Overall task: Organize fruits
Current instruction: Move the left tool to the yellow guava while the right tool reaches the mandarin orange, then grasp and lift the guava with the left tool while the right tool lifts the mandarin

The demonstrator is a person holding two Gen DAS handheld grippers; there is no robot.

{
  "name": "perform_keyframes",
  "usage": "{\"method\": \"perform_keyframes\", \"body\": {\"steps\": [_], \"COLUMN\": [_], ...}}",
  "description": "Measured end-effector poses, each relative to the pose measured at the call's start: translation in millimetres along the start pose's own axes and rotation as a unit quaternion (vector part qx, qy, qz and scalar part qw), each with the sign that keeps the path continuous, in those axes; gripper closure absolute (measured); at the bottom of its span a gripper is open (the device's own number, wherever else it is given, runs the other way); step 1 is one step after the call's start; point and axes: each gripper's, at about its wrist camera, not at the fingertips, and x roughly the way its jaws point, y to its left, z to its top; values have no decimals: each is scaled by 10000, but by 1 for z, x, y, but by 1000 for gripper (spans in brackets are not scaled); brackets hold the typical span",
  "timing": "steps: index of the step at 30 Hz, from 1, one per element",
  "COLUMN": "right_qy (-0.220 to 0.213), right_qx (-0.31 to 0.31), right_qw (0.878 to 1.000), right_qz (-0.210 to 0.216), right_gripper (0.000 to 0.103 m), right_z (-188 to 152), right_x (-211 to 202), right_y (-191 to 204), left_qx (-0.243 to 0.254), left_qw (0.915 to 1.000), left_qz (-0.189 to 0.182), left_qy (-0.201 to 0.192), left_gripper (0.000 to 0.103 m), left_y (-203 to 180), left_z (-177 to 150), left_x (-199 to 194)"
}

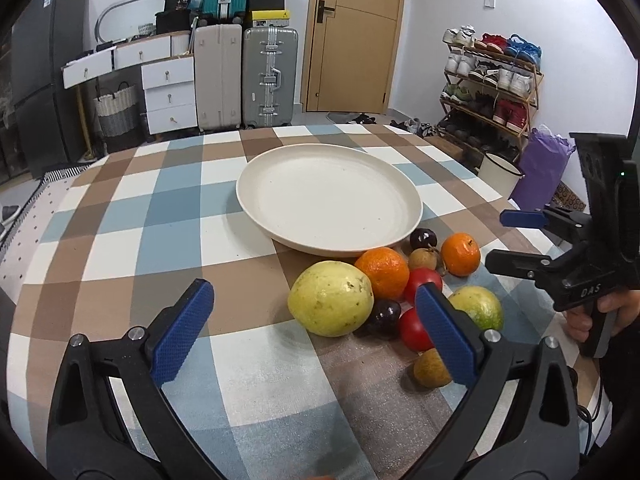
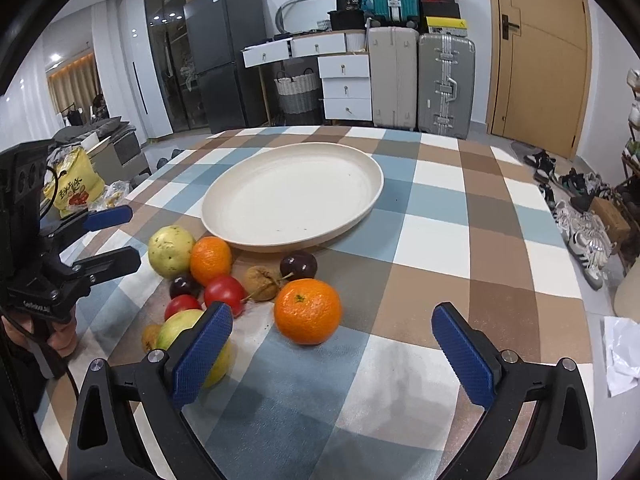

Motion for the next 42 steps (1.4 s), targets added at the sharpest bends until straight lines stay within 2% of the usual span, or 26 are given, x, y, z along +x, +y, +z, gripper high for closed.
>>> {"method": "perform_keyframes", "body": {"steps": [2, 6, 14, 20, 26, 33, 34, 40, 42], "right_qy": [82, 267, 491, 531, 520, 507, 507, 450, 375], "right_qx": [-23, -55, -102, 42, 82, 62, 56, -80, -73], "right_qw": [10000, 9996, 9987, 9982, 9979, 9972, 9970, 9978, 9982], "right_qz": [-43, -33, 98, 259, 375, 555, 588, 475, 462], "right_gripper": [4, 13, 25, 35, 40, 55, 60, 61, 61], "right_z": [1, 2, 7, 4, 3, 3, 3, 2, 4], "right_x": [6, 19, 34, 35, 34, 33, 33, 30, 26], "right_y": [-1, -1, -1, -4, -4, 0, 1, 5, 5], "left_qx": [-20, -28, 57, -99, -243, -258, -257, -233, -248], "left_qw": [10000, 9997, 9988, 9968, 9962, 9961, 9962, 9976, 9980], "left_qz": [-54, -109, -136, -369, -486, -541, -541, -470, -466], "left_qy": [25, 204, 471, 700, 679, 642, 636, 445, 359], "left_gripper": [4, 17, 27, 41, 51, 52, 52, 53, 56], "left_y": [2, 3, -2, 2, 7, 10, 10, 10, 11], "left_z": [0, 1, 5, 4, 3, 3, 3, 2, 3], "left_x": [4, 14, 30, 39, 40, 38, 38, 28, 24]}}
